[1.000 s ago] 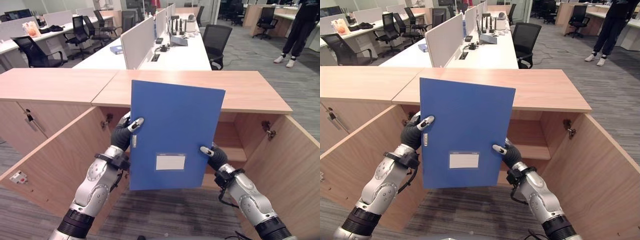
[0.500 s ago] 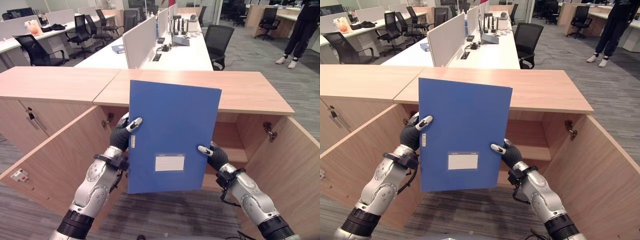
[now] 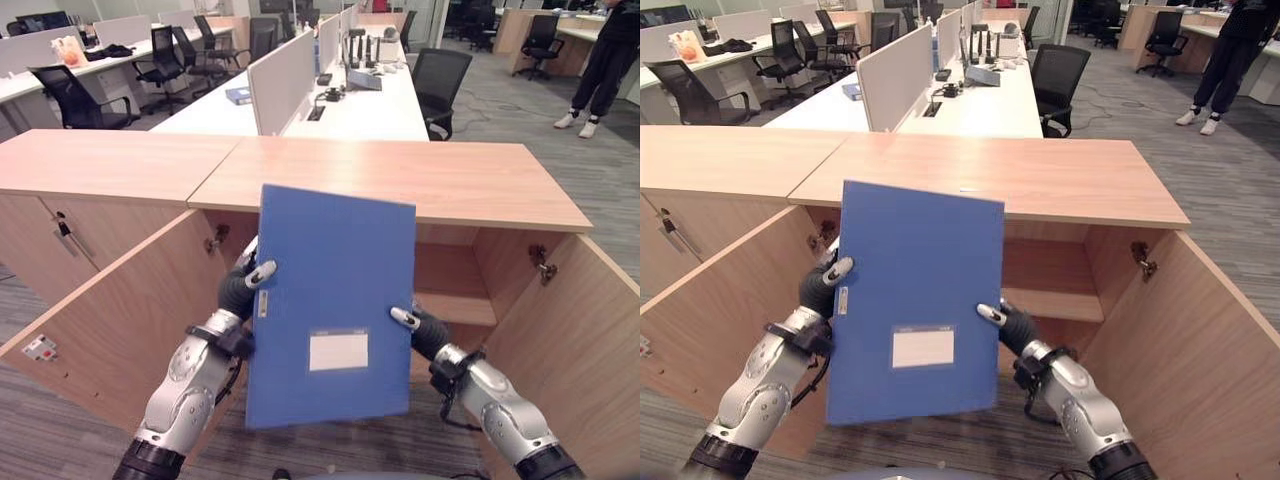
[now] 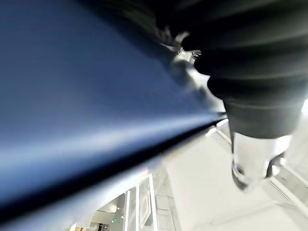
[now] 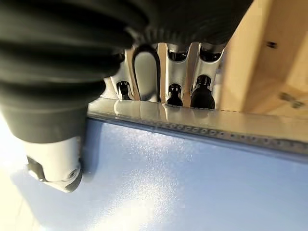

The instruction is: Put the empty folder in the office cabinet

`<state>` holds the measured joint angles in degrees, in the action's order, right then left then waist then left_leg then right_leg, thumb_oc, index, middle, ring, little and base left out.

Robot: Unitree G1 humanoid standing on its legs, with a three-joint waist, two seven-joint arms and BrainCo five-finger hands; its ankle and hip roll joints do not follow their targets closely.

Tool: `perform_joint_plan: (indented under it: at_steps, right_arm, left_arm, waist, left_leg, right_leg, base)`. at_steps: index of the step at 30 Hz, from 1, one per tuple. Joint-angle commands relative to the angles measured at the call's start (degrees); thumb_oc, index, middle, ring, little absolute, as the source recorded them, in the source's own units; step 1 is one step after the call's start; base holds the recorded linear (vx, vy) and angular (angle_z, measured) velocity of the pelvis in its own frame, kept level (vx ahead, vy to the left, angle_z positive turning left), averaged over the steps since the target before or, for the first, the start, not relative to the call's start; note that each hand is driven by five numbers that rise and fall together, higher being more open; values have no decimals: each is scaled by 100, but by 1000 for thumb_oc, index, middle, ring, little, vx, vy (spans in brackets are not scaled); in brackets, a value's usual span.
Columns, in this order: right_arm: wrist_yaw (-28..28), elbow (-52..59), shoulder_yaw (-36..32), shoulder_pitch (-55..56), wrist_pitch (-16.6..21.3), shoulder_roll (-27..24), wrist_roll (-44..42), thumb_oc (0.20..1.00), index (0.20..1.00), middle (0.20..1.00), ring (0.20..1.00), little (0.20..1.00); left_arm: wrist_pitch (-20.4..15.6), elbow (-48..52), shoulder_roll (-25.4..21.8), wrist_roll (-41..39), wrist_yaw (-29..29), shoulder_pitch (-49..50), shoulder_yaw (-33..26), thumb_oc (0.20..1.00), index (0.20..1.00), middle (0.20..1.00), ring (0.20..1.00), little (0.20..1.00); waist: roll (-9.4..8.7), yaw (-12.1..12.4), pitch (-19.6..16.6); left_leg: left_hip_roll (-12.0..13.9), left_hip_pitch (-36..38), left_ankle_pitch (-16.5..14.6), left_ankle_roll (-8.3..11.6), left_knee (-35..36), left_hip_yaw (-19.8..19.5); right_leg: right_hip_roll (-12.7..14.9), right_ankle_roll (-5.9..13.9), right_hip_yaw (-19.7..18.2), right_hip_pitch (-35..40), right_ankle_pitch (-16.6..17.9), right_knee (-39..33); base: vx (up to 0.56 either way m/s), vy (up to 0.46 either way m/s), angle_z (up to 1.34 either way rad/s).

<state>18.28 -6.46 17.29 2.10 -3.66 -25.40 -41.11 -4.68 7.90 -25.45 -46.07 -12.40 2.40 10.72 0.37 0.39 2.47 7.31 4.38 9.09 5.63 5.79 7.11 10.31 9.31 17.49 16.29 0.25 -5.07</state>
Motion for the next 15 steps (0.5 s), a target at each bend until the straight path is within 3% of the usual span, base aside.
perform_joint_plan:
  at_steps: [1, 10, 15]
  right_arm:
    - [174, 34, -160, -271, 196, 320, 370, 200, 200, 200, 200, 200]
    - [314, -819, -532, 322, 178, 360, 738, 200, 200, 200, 200, 200]
    - [324, -1330, -693, 387, 168, 395, 874, 200, 200, 200, 200, 200]
  left_arm:
    - [-106, -107, -92, 352, -278, -110, -160, 1000, 1000, 1000, 1000, 1000]
    - [141, -1512, -173, 924, -911, 851, -190, 1000, 1000, 1000, 1000, 1000]
    - [133, -2631, -110, 1746, -1024, 999, -47, 1000, 1000, 1000, 1000, 1000]
  waist:
    - [-58, 41, 211]
    - [-20, 53, 261]
    - [-6, 48, 259]
  left_leg:
    - [-11, 702, -914, -14, -79, -88]
    - [3, 651, -869, -3, -79, -113]
    - [-17, 631, -874, -8, -79, -100]
  right_leg:
    - [-14, -173, -121, -391, -64, 513]
    - [-9, -154, -79, -453, -72, 573]
    - [3, -131, -64, -467, -55, 560]
  base:
    - [0, 0, 0]
    - [-3, 6, 3]
    - [0, 0, 0]
